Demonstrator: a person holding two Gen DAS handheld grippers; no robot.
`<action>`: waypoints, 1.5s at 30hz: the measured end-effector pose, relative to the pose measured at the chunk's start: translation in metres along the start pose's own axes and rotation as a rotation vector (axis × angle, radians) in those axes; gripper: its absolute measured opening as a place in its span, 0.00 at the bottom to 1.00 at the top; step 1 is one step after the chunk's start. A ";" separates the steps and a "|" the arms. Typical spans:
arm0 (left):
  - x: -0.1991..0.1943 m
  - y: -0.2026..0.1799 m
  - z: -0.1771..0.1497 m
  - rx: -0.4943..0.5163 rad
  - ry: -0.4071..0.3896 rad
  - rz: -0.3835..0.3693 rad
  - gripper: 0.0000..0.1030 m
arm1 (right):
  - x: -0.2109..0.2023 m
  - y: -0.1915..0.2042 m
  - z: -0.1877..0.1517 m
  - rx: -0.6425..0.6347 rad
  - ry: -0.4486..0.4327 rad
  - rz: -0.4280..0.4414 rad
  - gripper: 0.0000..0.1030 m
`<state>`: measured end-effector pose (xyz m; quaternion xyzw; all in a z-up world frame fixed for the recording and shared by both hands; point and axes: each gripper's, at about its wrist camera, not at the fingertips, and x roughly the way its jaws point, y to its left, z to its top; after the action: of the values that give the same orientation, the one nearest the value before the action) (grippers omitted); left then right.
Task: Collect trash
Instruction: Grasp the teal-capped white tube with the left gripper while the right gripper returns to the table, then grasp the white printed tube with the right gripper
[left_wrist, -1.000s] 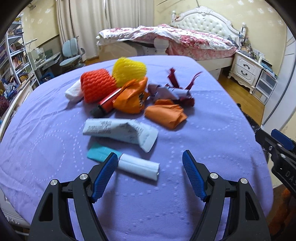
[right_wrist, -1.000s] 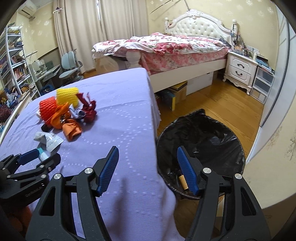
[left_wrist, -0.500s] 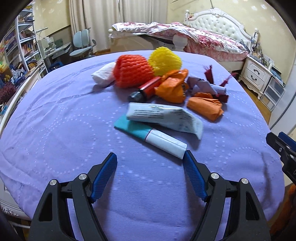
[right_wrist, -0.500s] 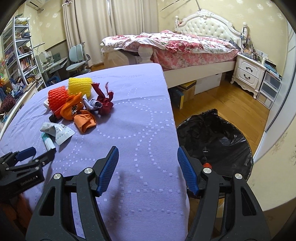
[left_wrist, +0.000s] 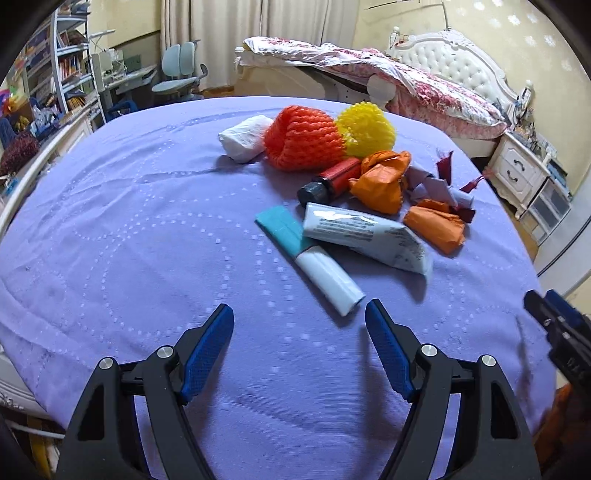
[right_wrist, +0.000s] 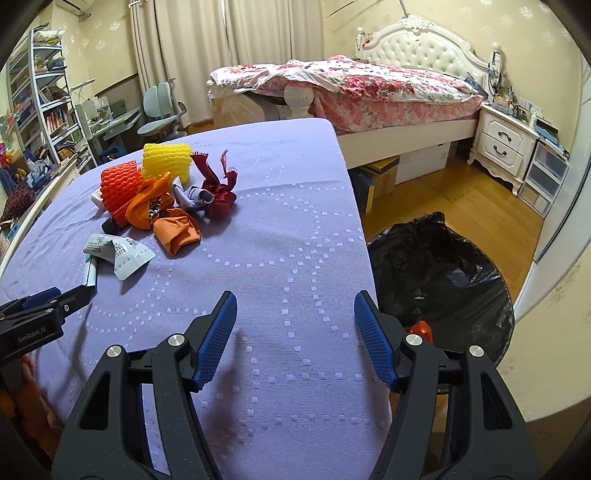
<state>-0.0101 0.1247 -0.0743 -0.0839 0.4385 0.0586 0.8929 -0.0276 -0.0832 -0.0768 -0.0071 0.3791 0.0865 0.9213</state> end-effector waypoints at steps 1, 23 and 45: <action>0.000 -0.003 0.001 0.002 -0.001 -0.006 0.72 | 0.001 0.001 0.000 -0.003 0.001 0.001 0.63; 0.007 0.025 0.011 -0.003 -0.030 -0.028 0.16 | 0.008 0.049 0.012 -0.126 -0.005 0.069 0.63; 0.002 0.070 0.009 -0.008 -0.078 0.083 0.16 | 0.037 0.111 0.026 -0.247 0.071 0.049 0.63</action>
<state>-0.0145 0.1956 -0.0774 -0.0671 0.4063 0.1004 0.9057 -0.0022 0.0337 -0.0787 -0.1144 0.3982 0.1548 0.8969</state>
